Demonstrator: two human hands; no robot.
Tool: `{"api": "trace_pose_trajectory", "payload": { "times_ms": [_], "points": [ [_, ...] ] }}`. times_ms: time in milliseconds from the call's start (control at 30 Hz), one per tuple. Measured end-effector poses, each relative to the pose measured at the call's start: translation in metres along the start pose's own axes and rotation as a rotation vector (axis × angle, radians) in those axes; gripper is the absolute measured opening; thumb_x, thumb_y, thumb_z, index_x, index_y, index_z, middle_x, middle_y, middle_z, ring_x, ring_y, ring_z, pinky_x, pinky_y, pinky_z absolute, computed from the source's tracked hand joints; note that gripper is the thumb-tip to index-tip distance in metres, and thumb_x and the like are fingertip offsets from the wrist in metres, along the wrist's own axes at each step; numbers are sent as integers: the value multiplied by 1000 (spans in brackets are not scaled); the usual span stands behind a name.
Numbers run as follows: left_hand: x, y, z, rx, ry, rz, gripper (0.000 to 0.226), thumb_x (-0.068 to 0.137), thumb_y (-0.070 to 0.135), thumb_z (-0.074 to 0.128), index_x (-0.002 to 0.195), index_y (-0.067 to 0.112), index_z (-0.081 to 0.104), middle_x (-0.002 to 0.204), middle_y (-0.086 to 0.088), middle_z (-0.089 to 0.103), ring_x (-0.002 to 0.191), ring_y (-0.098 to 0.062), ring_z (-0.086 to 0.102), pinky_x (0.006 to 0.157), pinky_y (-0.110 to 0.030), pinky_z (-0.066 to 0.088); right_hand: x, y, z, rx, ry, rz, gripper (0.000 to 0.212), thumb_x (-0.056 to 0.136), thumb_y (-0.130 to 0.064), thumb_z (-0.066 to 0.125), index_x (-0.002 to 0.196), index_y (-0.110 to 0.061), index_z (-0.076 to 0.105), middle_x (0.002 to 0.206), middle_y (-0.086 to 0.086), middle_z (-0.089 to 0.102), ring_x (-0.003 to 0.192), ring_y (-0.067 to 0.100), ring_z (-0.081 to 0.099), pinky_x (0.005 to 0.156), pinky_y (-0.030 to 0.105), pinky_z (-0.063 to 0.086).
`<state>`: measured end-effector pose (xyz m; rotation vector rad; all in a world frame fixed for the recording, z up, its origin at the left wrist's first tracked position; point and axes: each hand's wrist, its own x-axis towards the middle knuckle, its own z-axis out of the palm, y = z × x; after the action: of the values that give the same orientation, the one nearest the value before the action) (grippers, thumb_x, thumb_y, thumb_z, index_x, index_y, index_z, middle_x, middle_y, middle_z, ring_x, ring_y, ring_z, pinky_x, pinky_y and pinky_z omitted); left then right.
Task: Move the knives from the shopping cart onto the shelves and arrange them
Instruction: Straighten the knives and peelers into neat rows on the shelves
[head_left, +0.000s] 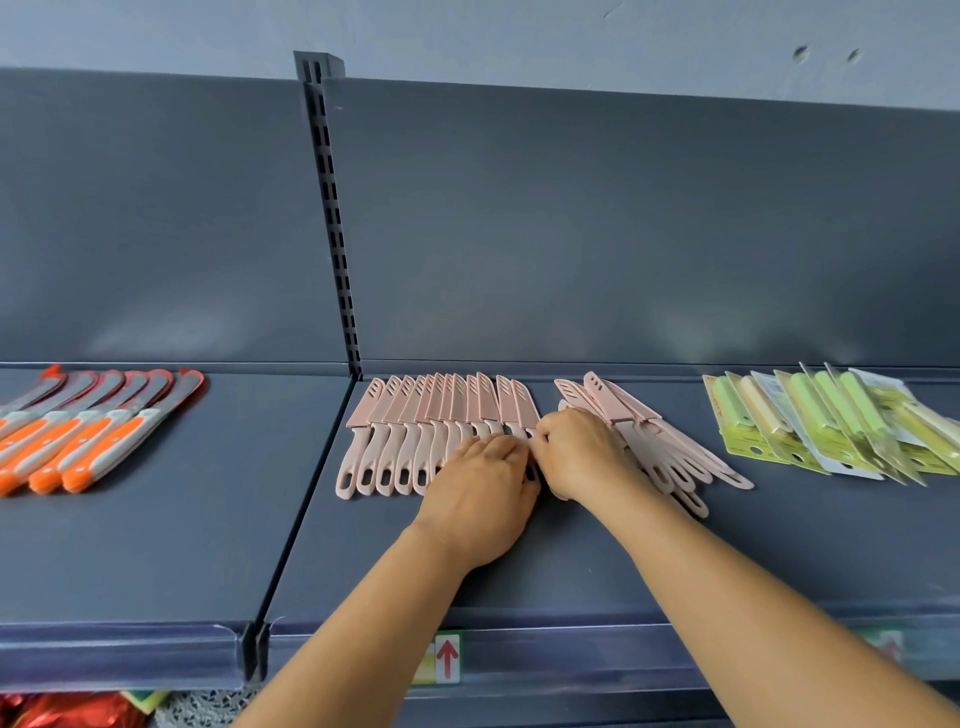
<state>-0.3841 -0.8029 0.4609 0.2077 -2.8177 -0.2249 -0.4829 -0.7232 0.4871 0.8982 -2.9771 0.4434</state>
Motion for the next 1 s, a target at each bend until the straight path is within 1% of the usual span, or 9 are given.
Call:
{"api": "trace_pose_trajectory", "payload": {
  "times_ms": [67,133,233,333,467,533,633,833,1000],
  "points": [
    [0,1,0,6,-4,-5,38,99,31,37,129,12,53,132,-2,52,122,-20,45,107,-26,24,2,-1,2,16,-2,12,19,95,-23,46,85,-15,59,116,14,56,83,31,49,51,25,25],
    [0,1,-1,5,-3,-8,38,99,30,38,129,11,53,133,-3,51,123,-21,45,108,-27,24,4,-3,4,47,-15,22,26,97,-24,44,99,-10,65,128,14,51,88,31,52,64,26,31],
    [-1,3,-5,19,8,13,42,99,31,38,135,11,46,140,-3,45,130,-20,38,111,-26,19,1,-3,4,76,-12,10,29,98,-23,40,102,-8,64,121,14,51,86,30,49,68,28,31],
    [-2,6,-9,6,34,61,50,99,35,41,143,13,37,147,-3,38,138,-20,30,114,-26,15,-7,9,-1,95,47,-3,21,97,-22,41,98,-15,61,121,11,52,101,31,53,72,30,38],
    [7,10,-3,51,-25,112,51,99,39,39,142,13,39,150,-5,35,141,-21,26,115,-30,14,-21,33,-18,-73,52,49,34,96,-26,49,129,-21,55,133,7,47,123,28,42,93,36,42],
    [11,12,1,79,-58,124,47,99,40,37,136,14,46,145,-4,39,137,-20,30,114,-30,18,-27,43,-22,-174,13,65,31,95,-26,52,124,-17,57,128,8,48,118,27,45,86,34,44],
    [13,14,3,87,-78,113,43,99,38,36,130,13,51,136,-3,46,127,-21,41,109,-29,24,-34,50,-22,-236,3,63,22,92,-15,53,113,-12,60,119,10,51,106,27,54,69,30,40],
    [13,15,0,95,-86,72,40,99,36,36,129,12,49,135,-2,47,124,-22,43,107,-28,25,-33,48,-25,-369,-7,79,32,90,-1,49,121,-8,56,119,12,56,108,28,57,75,34,49],
    [13,15,0,70,-89,47,37,99,33,38,125,12,52,132,-2,49,121,-23,45,105,-28,26,-26,41,-26,-437,1,7,30,91,-2,51,121,-5,56,118,12,59,107,26,59,78,30,50]
  ]
}}
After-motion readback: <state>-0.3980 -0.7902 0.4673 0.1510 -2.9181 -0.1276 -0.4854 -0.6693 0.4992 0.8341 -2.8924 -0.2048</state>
